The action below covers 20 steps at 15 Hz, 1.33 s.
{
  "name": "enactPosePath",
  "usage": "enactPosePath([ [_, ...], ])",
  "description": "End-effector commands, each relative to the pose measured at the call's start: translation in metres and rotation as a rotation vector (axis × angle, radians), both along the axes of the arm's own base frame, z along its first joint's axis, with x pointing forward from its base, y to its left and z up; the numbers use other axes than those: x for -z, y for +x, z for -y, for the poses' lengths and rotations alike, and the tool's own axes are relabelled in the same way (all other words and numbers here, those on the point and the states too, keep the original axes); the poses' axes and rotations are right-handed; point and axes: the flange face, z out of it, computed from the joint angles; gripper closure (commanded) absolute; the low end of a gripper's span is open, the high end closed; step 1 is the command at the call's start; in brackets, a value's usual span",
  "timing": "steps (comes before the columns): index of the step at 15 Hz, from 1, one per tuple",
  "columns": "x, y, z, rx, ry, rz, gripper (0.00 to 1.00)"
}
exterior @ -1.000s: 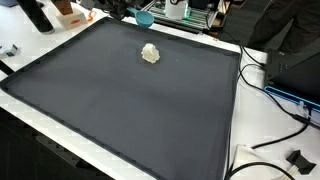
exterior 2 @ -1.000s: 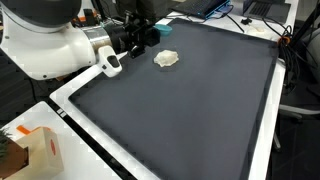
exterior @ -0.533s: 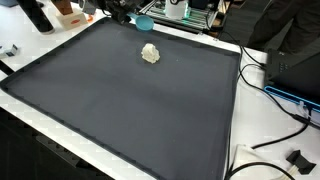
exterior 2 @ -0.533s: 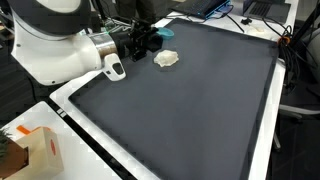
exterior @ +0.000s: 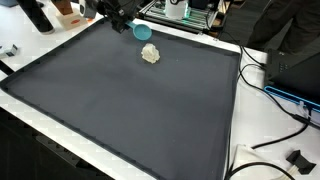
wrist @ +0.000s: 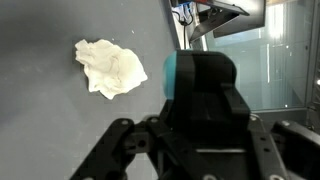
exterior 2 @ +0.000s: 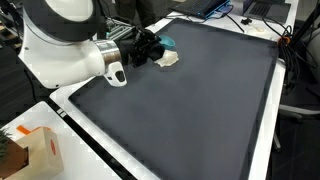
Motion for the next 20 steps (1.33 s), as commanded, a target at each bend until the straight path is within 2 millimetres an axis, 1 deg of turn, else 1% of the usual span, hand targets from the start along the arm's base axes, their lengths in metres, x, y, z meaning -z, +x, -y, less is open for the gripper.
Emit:
enactPosePath([
  [1, 0.009, 0.005, -0.001, 0.02, -0.035, -0.047, 0.75],
  [8, 0.022, 0.008, -0.01, -0.009, -0.062, -0.086, 0.75],
  [11, 0.022, 0.009, -0.015, -0.022, -0.058, -0.089, 0.75],
  [15, 0.011, 0.007, -0.022, -0.029, -0.071, -0.077, 0.75],
  [20, -0.014, 0.009, -0.039, -0.05, -0.162, -0.057, 0.75],
])
